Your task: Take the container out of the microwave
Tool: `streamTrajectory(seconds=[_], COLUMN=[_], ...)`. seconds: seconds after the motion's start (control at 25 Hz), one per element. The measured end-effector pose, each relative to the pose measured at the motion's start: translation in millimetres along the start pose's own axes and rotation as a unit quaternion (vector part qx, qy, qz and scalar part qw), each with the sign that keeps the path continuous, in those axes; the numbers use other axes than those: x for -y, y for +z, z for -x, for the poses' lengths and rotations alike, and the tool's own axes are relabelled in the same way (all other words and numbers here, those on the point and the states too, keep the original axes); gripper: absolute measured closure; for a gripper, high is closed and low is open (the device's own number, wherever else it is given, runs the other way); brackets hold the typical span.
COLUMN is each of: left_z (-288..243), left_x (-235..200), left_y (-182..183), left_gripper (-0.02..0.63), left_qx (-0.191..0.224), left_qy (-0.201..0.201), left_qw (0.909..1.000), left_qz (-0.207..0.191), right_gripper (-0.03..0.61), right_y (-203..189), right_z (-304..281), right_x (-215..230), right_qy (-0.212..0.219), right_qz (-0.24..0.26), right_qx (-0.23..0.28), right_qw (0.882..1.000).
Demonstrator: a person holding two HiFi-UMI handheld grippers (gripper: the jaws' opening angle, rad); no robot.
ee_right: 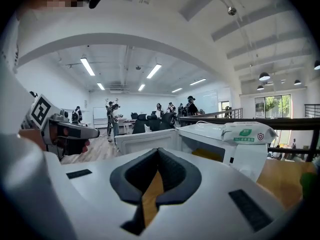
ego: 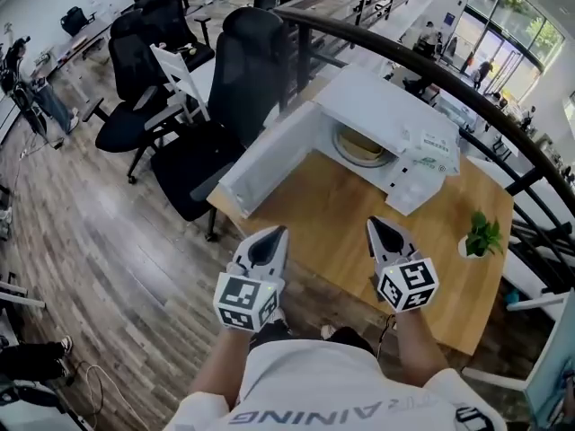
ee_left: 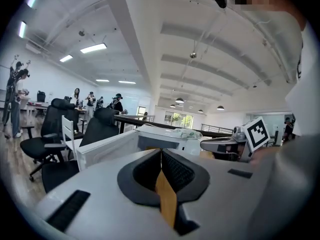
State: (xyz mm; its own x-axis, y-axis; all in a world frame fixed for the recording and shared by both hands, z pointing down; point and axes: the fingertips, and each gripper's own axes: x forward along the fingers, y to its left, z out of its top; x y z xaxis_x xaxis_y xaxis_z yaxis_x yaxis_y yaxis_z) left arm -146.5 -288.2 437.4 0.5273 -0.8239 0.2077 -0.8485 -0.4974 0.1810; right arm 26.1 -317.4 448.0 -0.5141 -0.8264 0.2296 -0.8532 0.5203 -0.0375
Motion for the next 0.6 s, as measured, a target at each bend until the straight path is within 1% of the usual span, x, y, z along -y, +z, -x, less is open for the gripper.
streamTrajectory(seconds=[0.12,0.28,0.44,0.6], left_z=[-7,-14,-23,-32], left_x=[-24,-38,-42,-41], left_y=[3,4,6,10], left_gripper=[0.58,0.58,0.58,0.58], left_qx=[-0.003,-0.011,-0.013,-0.007], left_qy=[-0.032,-0.07,-0.092,-0.122], left_qw=[0.9995,0.9975,0.9956,0.9923], left_qz=[0.003,0.001,0.01,0.02], right_gripper=[0.557,0.557,0.557,0.557], right_y=[1,-2,-2,-4], right_z=[-12,-20,-27,-37], right_x=[-10,-23,-23,-19], right_qy=[-0.03,-0.06,-0.074,-0.08], right_qz=[-0.008,-0.013,-0.013,-0.012], right_qx=[-0.004,-0.014,-0.025,-0.037], right_qw=[1.0,0.998,0.997,0.996])
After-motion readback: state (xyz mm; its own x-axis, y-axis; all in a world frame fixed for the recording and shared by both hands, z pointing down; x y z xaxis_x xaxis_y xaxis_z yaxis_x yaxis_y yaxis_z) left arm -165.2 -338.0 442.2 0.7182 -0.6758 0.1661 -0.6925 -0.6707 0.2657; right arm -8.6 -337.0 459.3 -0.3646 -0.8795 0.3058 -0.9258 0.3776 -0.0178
